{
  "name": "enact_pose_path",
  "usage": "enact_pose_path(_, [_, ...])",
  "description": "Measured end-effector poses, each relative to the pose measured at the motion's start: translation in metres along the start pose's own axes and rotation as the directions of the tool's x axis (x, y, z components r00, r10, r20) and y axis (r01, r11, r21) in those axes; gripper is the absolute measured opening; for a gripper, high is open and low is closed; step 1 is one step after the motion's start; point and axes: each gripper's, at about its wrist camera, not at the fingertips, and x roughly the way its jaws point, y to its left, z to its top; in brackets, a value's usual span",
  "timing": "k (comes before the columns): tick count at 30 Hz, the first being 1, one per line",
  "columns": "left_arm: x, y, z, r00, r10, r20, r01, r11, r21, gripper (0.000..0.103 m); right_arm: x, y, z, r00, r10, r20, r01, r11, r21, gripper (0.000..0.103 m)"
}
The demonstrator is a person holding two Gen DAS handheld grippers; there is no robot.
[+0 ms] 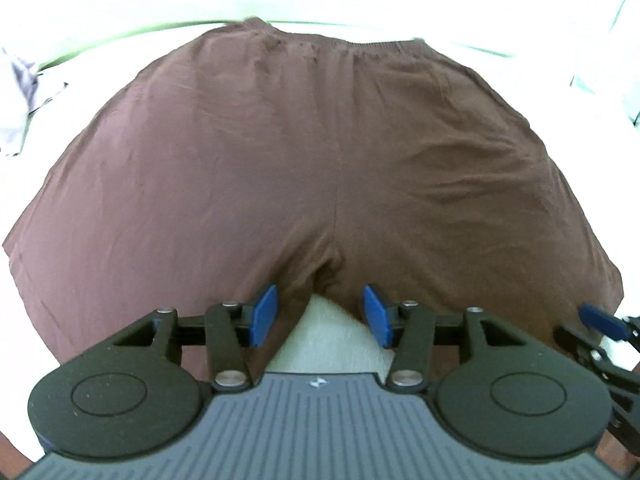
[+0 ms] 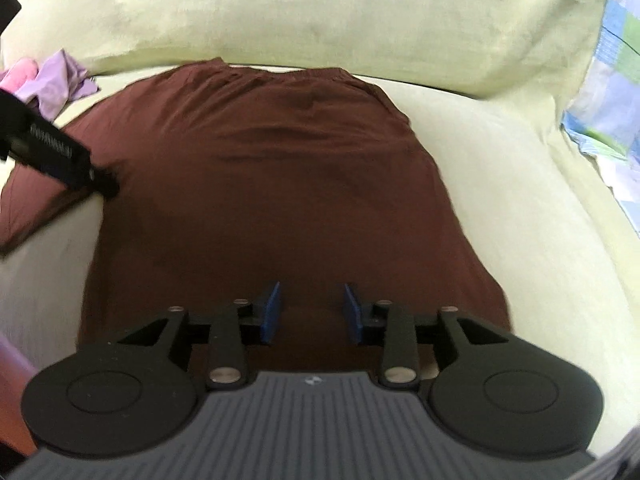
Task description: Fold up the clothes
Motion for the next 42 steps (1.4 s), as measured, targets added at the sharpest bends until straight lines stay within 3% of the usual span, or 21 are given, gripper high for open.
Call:
enact_pose_path(2, [-0.002, -0.001, -0.006, 0.999, 0.000, 0.034, -0.001, 1.000, 0.016, 0.055, -0.009, -0.003, -0.005, 1.000, -0.014, 0.011, 0.014, 1.000, -0.002, 0.034])
enact_pose_path(4, [-0.011, 0.005, -0.019, 0.993, -0.012, 0.120, 0.009, 1.000, 0.020, 0.056, -0.014, 0.000, -0.005, 0.998, -0.028, 0.048, 0.028, 1.000, -0.007, 0.034])
enact_pose_path(6, [-0.014, 0.010, -0.027, 0.987, 0.001, 0.163, -0.002, 1.000, 0.006, 0.056, -0.019, 0.010, -0.001, 0.987, 0.002, 0.159, -0.001, 1.000, -0.009, 0.034])
enact_pose_path(9, [-0.021, 0.016, -0.035, 0.977, 0.016, 0.214, -0.014, 1.000, -0.011, 0.056, -0.014, 0.032, 0.005, 0.969, 0.030, 0.244, -0.026, 0.999, -0.019, 0.034])
enact_pose_path(13, [-0.039, 0.032, -0.049, 0.953, 0.085, 0.292, -0.071, 0.996, -0.055, 0.058, -0.007, 0.069, 0.001, 0.962, 0.057, 0.266, -0.056, 0.998, -0.014, 0.033])
enact_pose_path(15, [-0.042, 0.041, -0.054, 0.951, 0.132, 0.281, -0.110, 0.990, -0.094, 0.058, -0.005, 0.087, -0.012, 0.967, 0.038, 0.250, -0.032, 0.999, -0.028, 0.033])
enact_pose_path(17, [-0.035, 0.050, -0.064, 0.963, 0.184, 0.198, -0.166, 0.981, -0.105, 0.058, -0.005, 0.099, -0.025, 0.976, 0.013, 0.218, -0.002, 0.999, -0.051, 0.033])
enact_pose_path(21, [-0.044, 0.046, -0.097, 0.948, 0.217, 0.233, -0.207, 0.976, -0.068, 0.062, -0.017, 0.106, -0.048, 0.976, -0.016, 0.219, 0.033, 0.997, -0.075, 0.033])
enact_pose_path(26, [-0.057, 0.043, -0.116, 0.957, 0.207, 0.201, -0.190, 0.977, -0.101, 0.063, -0.028, 0.111, -0.059, 0.982, -0.046, 0.184, 0.058, 0.996, -0.063, 0.033])
enact_pose_path(32, [-0.081, 0.039, -0.144, 0.974, 0.173, 0.148, -0.159, 0.982, -0.102, 0.064, -0.047, 0.107, -0.066, 0.992, -0.038, 0.118, 0.039, 0.999, -0.004, 0.048])
enact_pose_path(38, [-0.101, 0.018, -0.164, 0.987, 0.117, 0.108, -0.108, 0.991, -0.085, 0.065, -0.091, 0.106, -0.092, 0.985, 0.017, 0.171, -0.027, 0.998, 0.058, 0.074])
enact_pose_path(42, [-0.124, 0.006, -0.161, 0.983, 0.119, 0.142, -0.108, 0.991, -0.082, 0.078, -0.110, 0.105, -0.089, 0.982, 0.033, 0.185, -0.052, 0.994, 0.095, 0.088])
